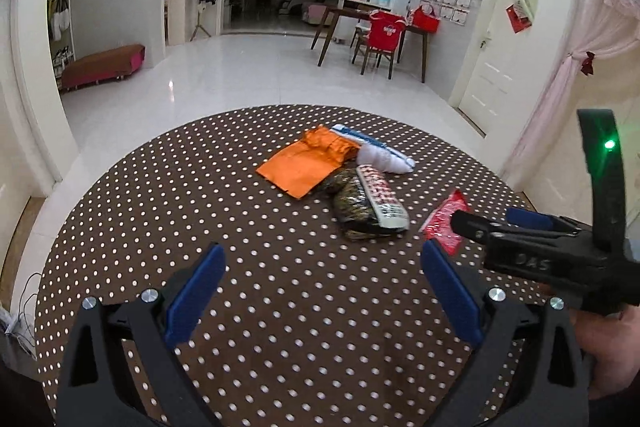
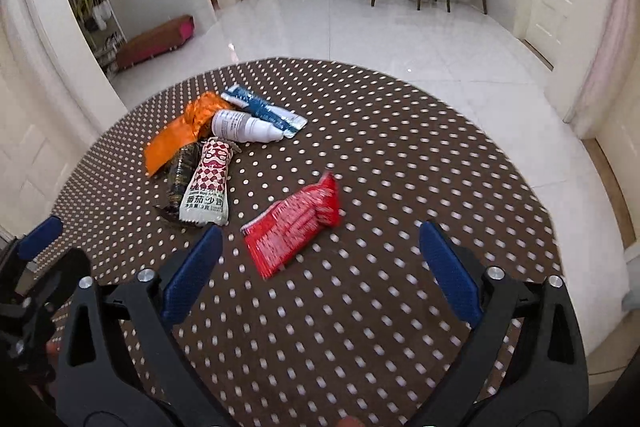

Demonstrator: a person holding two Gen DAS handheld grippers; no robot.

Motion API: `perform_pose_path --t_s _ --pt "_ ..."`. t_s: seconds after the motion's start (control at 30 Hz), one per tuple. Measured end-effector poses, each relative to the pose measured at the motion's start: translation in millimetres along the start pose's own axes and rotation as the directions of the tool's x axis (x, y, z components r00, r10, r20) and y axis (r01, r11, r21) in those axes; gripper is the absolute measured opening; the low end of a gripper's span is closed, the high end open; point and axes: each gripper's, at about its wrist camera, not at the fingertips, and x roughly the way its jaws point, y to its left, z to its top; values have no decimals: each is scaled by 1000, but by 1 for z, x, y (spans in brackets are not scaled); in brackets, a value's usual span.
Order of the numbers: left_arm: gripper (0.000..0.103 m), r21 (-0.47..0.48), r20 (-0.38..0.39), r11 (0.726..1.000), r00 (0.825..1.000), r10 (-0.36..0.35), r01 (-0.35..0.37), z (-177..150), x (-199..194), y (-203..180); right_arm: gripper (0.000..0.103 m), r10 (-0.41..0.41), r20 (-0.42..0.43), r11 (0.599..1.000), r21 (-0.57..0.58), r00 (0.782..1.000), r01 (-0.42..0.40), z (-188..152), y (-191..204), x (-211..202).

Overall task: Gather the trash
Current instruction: 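Grasp the red wrapper with the right tool while the left tool grasps the dark snack pack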

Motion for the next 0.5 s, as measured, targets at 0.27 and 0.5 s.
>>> perform_pose_path --t_s 0.27,0.5 --pt "96 21 -86 998 994 63 -62 20 43 1 30 -27 -41 998 -65 999 25 5 13 21" --pt "96 25 -114 995 988 101 -99 35 72 -8 29 66 -18 998 -9 998 -66 -7 -16 -10"
